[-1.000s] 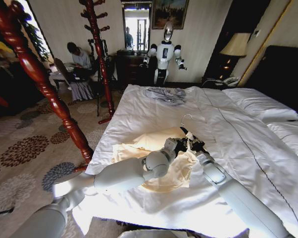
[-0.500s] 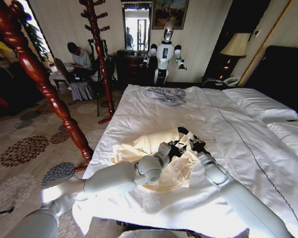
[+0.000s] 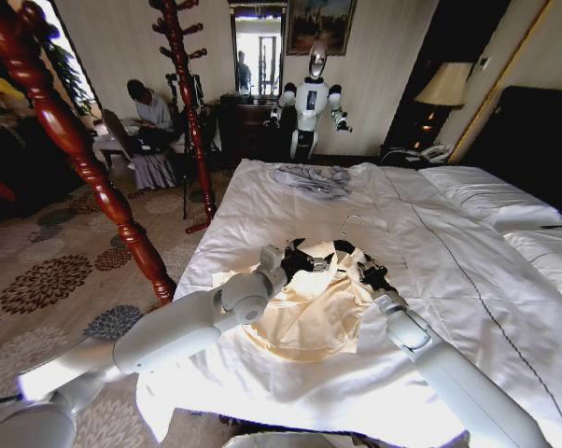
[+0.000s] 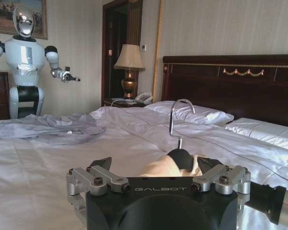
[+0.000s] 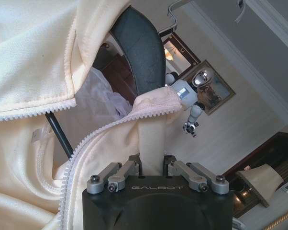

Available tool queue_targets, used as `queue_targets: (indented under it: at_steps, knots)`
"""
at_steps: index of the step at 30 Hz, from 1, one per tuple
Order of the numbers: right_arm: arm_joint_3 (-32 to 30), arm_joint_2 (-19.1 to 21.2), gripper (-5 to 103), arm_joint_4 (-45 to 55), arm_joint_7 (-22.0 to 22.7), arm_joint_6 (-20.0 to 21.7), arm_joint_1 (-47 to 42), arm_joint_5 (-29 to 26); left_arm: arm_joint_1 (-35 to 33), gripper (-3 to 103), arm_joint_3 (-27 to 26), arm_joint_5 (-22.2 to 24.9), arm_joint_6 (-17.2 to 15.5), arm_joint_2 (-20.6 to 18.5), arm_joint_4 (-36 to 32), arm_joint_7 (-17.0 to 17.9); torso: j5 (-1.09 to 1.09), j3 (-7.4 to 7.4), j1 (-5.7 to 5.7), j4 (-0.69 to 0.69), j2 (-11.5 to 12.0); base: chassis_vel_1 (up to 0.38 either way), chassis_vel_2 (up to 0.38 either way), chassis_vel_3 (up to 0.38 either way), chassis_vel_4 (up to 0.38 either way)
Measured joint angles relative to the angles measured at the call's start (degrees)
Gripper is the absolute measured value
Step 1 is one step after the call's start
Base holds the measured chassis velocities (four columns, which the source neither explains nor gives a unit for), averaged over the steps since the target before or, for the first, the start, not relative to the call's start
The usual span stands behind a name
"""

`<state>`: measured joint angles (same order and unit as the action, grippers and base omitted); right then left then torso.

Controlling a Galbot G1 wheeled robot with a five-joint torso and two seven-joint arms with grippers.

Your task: Pick up the clothes from the bed and hang them on the clothes hanger.

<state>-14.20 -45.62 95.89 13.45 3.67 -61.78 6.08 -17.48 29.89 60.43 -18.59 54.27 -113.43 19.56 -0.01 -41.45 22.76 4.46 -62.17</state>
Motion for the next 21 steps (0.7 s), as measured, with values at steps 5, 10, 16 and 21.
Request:
queue_targets:
  at_steps: [5, 10, 16, 21]
  knots:
    - [0.0, -0.1, 20, -0.3, 0.6, -1.3, 0.1, 1.1, 1.3, 100, -0.5, 1.8, 1.0, -4.4, 1.6, -7.3, 0.00, 0.00, 0.00, 0.00, 0.0, 0.000, 0.000, 0.000, 0.000]
    - [-0.9, -0.7, 20, -1.0, 1.0, -4.2, 0.0, 5.2, 3.3, 100, -0.4, 3.5, 1.6, -8.5, 3.4, -16.1, 0.00, 0.00, 0.00, -0.01, 0.0, 0.000, 0.000, 0.000, 0.000]
    - [-0.8, -0.7, 20, -0.8, 0.6, -5.7, 0.0, 7.4, 5.9, 100, 2.6, 4.0, 1.8, -11.0, 4.8, -21.0, 0.02, 0.00, 0.00, 0.00, 0.0, 0.000, 0.000, 0.000, 0.000]
    - [-0.6, -0.6, 20, -0.8, 0.5, -6.6, 0.5, 8.1, 6.9, 100, 4.3, 3.8, 1.8, -11.0, 6.1, -22.2, 0.02, 0.00, 0.00, 0.01, 0.0, 0.000, 0.000, 0.000, 0.000]
